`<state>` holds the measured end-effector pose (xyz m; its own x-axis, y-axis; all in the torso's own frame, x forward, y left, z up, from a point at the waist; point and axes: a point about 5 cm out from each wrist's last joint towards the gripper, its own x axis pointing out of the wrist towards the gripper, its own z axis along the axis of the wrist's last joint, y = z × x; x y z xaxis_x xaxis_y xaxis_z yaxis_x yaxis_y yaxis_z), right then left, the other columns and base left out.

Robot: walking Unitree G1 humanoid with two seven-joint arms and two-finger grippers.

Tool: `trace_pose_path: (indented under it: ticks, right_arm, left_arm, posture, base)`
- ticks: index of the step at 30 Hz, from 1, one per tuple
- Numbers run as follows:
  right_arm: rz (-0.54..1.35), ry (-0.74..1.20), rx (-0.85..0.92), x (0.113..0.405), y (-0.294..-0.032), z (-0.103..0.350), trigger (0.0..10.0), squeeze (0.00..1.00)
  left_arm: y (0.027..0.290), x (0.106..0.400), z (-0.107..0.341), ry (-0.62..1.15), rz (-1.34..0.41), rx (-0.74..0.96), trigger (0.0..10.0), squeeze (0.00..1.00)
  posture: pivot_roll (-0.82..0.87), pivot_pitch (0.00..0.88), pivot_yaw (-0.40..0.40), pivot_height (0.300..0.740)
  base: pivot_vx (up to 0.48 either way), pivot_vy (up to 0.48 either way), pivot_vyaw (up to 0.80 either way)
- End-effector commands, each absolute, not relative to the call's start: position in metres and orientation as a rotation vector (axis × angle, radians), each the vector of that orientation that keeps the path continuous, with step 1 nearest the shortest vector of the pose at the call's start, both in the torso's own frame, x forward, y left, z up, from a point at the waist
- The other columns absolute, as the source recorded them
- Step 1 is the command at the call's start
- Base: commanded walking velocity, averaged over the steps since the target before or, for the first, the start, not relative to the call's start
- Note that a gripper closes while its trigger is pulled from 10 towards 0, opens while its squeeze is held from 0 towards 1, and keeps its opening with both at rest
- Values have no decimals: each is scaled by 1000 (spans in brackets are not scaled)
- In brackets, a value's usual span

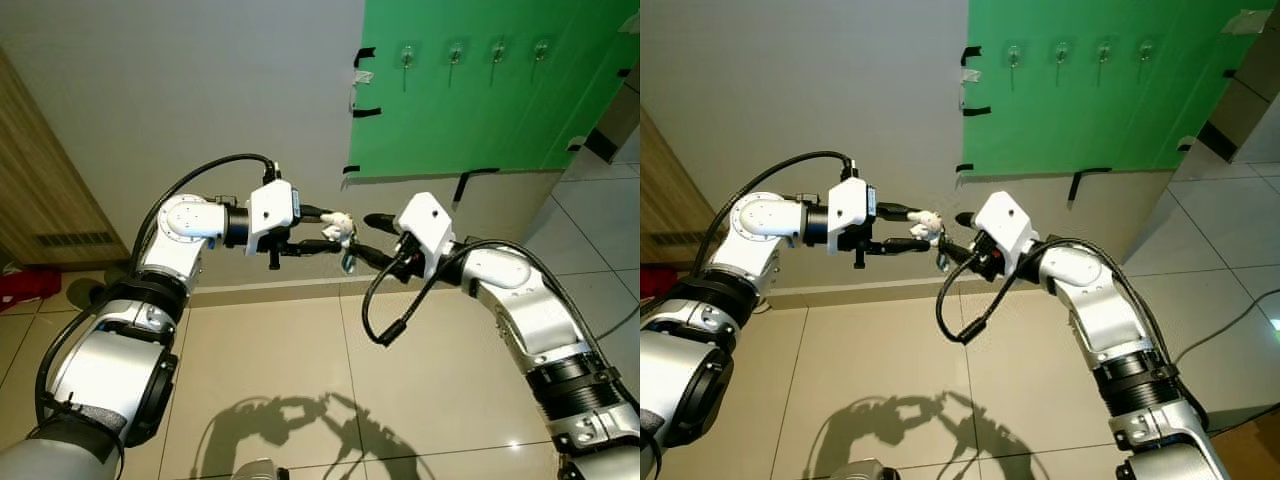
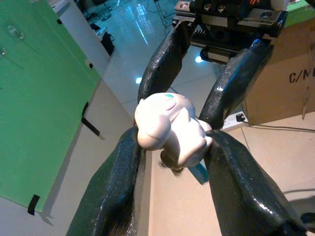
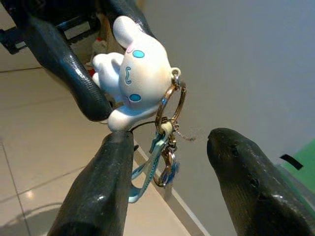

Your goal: Hang keys on a hook

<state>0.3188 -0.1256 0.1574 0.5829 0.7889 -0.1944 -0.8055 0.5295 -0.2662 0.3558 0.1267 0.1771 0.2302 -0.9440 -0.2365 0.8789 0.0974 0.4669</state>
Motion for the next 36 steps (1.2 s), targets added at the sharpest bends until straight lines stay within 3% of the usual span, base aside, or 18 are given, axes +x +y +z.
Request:
trace_pose_path:
  ticks: [1, 17, 18, 19, 20, 21, 22, 36]
  right_arm:
    - [960, 7, -297, 319, -122, 168, 10000, 0]
    - [929, 11, -287, 327, -119, 167, 10000, 0]
    - [931, 9, -285, 328, -118, 167, 4784, 0]
    - [933, 8, -285, 328, -117, 167, 4784, 0]
    - [934, 7, -286, 329, -117, 167, 3804, 0]
    - [935, 7, -286, 329, -116, 167, 3804, 0]
    - [943, 6, -285, 329, -115, 167, 0, 0]
    - [970, -12, -214, 330, -106, 169, 0, 0]
  left_arm:
    - [125, 357, 183, -144, -1363, 618, 10000, 0]
    - [124, 357, 183, -145, -1367, 616, 10000, 0]
    - [124, 357, 183, -147, -1369, 614, 10000, 0]
    - [124, 357, 183, -148, -1370, 614, 10000, 0]
    - [123, 357, 183, -149, -1371, 614, 10000, 0]
    - [123, 357, 183, -149, -1371, 614, 10000, 0]
    - [123, 357, 183, -149, -1372, 614, 10000, 0]
    - [123, 357, 183, -150, -1372, 614, 10000, 0]
  posture:
    - [7, 0, 79, 740]
    - [10, 0, 76, 740]
    - [11, 0, 76, 740]
    - [11, 0, 76, 740]
    - [11, 0, 76, 740]
    - [11, 0, 76, 740]
    - [12, 0, 76, 740]
    - [13, 0, 77, 740]
  base:
    - [0, 0, 0]
    - [0, 0, 0]
    - [0, 0, 0]
    - [0, 0, 0]
    - [0, 0, 0]
    - [0, 0, 0]
    - [0, 0, 0]
    - [0, 0, 0]
